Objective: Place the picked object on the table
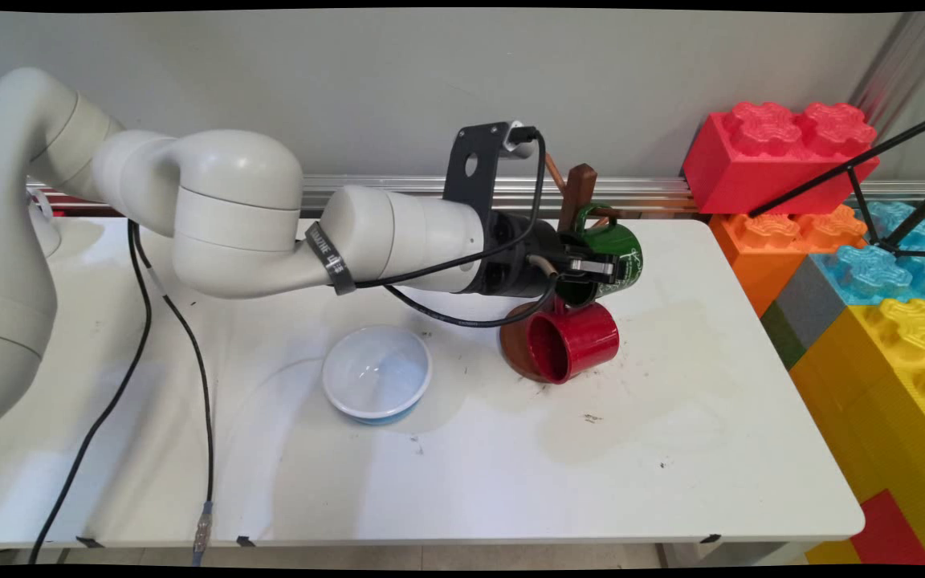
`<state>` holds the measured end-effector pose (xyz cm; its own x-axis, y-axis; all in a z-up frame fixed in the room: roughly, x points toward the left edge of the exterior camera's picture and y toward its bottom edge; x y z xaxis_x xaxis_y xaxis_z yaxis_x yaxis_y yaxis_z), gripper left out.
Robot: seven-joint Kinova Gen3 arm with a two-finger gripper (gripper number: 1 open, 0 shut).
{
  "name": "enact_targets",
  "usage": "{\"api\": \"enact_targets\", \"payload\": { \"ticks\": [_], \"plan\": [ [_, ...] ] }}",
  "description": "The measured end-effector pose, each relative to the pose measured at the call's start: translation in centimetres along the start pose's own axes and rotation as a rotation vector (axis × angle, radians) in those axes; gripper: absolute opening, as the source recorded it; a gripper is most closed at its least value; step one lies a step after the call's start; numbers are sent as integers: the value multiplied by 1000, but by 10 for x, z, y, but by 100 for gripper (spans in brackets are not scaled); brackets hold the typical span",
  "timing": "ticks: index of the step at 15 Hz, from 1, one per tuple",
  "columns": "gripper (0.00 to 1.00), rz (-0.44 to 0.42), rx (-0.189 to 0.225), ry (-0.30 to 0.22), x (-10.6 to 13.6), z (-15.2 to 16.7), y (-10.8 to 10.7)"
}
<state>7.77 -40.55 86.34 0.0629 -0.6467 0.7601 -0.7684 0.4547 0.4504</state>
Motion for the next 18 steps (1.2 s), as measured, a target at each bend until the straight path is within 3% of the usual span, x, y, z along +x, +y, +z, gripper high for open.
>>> {"api": "enact_targets", "payload": {
  "ticks": [10,18],
  "plan": [
    [0,-18,-52,5,7,-10,13],
    [0,-62,-121,5,12,-21,38]
  ]
}}
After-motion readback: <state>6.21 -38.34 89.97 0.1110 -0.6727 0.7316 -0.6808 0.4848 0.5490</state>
